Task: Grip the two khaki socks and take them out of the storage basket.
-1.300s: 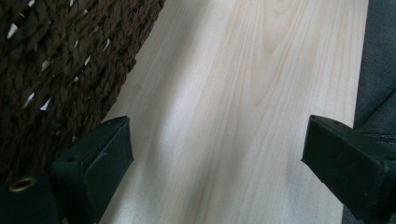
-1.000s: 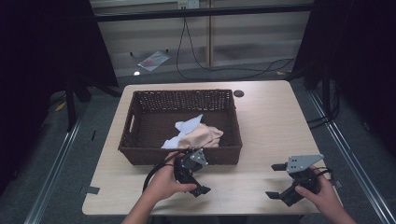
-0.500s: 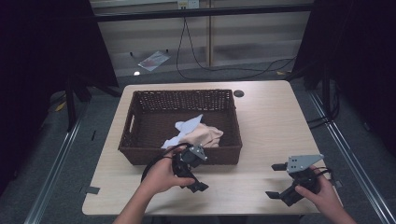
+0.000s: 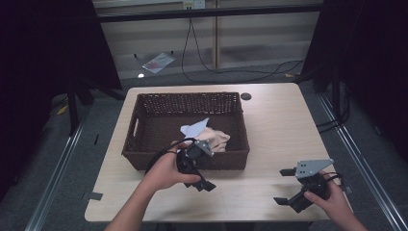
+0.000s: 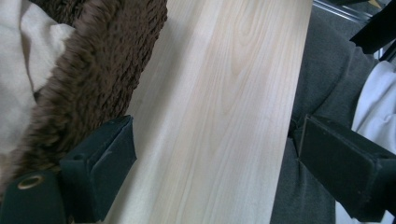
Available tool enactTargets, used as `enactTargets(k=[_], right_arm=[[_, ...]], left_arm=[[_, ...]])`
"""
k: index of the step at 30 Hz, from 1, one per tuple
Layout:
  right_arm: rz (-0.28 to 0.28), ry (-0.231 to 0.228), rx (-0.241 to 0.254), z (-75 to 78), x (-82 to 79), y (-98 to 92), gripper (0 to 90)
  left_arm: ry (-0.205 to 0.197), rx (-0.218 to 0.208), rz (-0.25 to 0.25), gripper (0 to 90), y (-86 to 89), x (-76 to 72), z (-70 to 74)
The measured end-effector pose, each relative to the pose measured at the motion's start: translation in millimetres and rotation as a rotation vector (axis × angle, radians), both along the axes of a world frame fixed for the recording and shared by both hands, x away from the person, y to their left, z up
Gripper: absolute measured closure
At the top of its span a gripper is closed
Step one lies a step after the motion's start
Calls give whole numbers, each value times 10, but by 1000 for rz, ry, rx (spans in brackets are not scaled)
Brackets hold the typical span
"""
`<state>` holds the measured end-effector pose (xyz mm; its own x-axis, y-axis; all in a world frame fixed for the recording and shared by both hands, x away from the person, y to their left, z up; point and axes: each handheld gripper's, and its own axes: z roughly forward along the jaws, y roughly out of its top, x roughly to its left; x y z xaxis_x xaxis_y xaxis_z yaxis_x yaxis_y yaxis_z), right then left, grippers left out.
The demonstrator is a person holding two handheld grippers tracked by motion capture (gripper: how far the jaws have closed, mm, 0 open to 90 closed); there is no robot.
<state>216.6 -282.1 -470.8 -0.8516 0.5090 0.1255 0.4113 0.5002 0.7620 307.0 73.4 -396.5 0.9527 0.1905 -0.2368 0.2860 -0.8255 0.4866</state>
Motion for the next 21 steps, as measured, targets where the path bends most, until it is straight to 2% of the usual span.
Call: enactTargets(k=[3, 6, 13, 21], right_arm=[[0, 1, 0, -1, 1, 2, 23], [-1, 1, 0, -1, 2, 2, 23], [-2, 1, 1, 1, 0, -1, 23], [-1, 2, 1, 2, 0, -3, 23]], left_arm=[[18, -15, 6, 107, 14, 50, 56], [5, 3, 20, 107, 21, 121, 117], [10, -14, 53, 107, 34, 257, 259], [11, -4, 72, 108, 30, 381, 376]])
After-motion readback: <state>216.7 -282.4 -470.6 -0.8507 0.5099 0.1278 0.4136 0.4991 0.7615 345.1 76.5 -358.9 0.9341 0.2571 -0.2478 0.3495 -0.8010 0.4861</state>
